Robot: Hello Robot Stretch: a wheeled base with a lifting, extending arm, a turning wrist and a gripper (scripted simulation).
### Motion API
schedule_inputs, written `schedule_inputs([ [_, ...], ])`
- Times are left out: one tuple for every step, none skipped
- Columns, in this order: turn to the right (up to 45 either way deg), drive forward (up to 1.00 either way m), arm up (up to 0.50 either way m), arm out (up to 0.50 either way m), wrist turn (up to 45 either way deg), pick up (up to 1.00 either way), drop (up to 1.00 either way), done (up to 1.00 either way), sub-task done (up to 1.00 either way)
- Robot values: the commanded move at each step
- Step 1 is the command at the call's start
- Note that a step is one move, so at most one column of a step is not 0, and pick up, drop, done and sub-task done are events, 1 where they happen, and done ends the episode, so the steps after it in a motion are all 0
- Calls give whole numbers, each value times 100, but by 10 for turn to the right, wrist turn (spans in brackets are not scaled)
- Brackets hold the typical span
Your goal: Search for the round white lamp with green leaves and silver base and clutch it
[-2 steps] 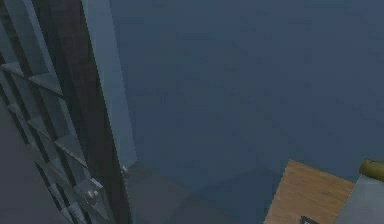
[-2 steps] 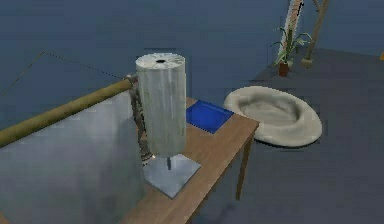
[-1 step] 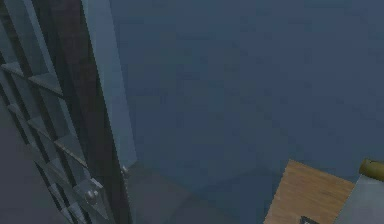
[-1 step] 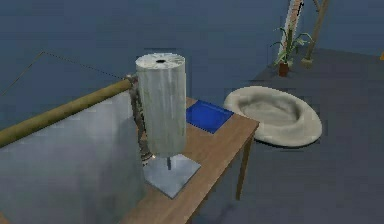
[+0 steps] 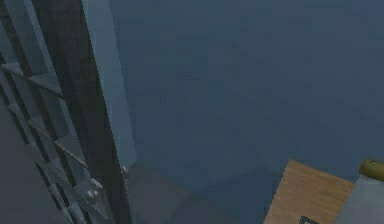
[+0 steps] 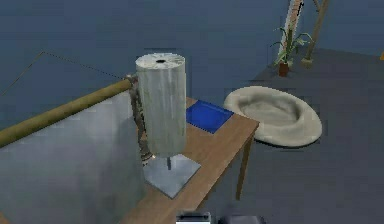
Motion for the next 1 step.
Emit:
schedule_inputs([
  [0, 0, 0, 18, 0, 0, 0, 0, 0],
])
